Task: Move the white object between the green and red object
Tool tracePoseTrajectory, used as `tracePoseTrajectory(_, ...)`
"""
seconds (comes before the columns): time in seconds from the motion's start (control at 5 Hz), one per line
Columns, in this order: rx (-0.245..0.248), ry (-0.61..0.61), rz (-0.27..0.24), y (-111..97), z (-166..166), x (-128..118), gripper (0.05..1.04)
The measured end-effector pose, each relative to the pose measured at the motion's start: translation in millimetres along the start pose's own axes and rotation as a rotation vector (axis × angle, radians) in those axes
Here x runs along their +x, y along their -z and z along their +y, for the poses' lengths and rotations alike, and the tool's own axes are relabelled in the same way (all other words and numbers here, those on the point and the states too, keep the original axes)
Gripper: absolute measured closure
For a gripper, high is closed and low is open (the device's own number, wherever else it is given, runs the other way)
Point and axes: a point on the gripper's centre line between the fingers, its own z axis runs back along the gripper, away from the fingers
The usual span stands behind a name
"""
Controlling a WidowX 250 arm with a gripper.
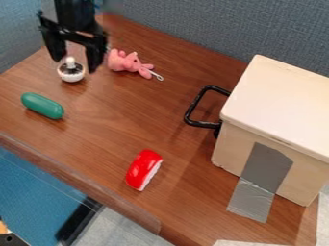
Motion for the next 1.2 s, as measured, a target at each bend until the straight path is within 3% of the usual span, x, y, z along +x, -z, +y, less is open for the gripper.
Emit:
tracePoseTrajectory(0.2,0.028,-0.013,-0.003,10.8,14.4,22.0,0.083)
tracePoseTrajectory(0.6,0.082,-0.068,0.088,52.8,43.7,37.5,0.084)
tracePoseTrajectory(0.8,0.075,-0.078,0.122,66.2,50.0,37.7,0.099)
tracePoseTrajectory(1.0,0.074,-0.070,0.132,71.1,52.2,41.5,0.194)
tracePoseTrajectory(1.2,0.069,-0.065,0.133,70.6,51.0,42.1,0.492)
